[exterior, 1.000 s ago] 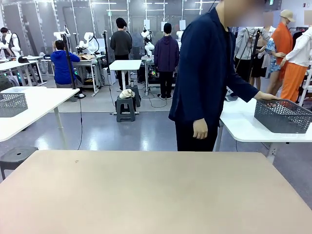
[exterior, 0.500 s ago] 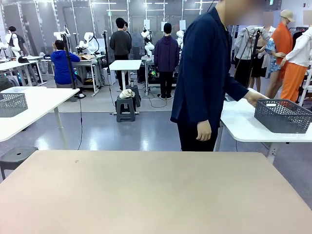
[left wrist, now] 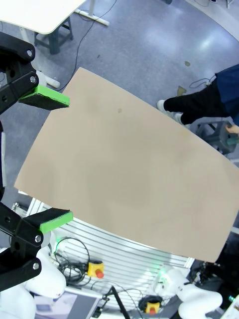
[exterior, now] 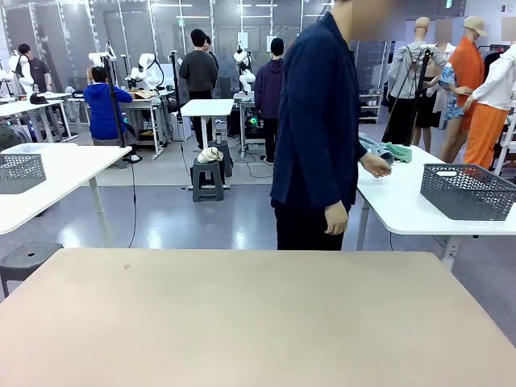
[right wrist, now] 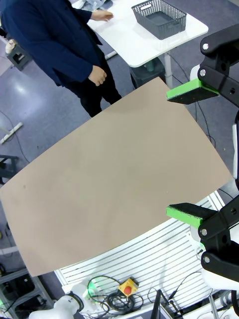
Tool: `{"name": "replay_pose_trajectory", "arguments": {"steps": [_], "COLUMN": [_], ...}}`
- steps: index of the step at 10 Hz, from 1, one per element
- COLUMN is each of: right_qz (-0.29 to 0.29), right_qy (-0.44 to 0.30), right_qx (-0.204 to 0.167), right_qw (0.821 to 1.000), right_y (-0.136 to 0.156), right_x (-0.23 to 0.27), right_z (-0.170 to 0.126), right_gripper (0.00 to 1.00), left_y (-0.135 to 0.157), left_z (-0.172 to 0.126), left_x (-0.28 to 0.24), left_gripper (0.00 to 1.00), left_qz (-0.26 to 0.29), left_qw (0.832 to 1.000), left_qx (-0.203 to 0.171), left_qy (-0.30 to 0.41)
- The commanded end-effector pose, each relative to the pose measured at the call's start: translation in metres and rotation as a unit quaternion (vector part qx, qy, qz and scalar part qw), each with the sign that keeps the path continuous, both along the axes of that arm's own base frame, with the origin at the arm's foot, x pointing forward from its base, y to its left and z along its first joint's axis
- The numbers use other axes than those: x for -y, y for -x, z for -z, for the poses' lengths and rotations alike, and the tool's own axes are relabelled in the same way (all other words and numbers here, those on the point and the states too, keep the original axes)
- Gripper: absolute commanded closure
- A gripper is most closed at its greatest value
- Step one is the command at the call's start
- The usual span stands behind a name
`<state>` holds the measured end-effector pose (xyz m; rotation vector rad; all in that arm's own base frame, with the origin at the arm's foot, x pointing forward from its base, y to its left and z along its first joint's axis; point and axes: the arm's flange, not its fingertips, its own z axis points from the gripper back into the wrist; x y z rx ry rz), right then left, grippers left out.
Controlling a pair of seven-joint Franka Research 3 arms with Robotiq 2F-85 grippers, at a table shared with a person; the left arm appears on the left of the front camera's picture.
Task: Fold the towels and place them in the basket.
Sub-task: When a person lays out a Towel with hook on the table, fold it in half twice.
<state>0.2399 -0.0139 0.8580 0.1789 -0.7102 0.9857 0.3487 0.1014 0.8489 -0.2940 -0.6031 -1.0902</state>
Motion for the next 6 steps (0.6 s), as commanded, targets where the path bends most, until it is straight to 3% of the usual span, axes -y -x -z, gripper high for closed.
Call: {"name": "replay_pose_trajectory", "arguments": {"steps": [1,6], "right_qz": [-0.008,-0.008], "right_qy": [0.001,0.001], "right_qx": [0.000,0.000], "right_qw": [1.000,1.000], "right_y": [-0.0006,-0.0006], "right_x": [-0.0010,-0.0010], "right_z": [0.0006,0.0006], "right_gripper": [0.00,0.00], "left_y": [0.0007,0.0007], "left_z": [-0.0001,-0.0001], "left_x": [-0.0005,-0.0005], "left_gripper": [0.00,0.00], "left_qz": [-0.001,-0.001], "left_qw": [1.000,1.000], "left_qx": [0.001,0.001], "left_qy": [0.000,0.000]}}
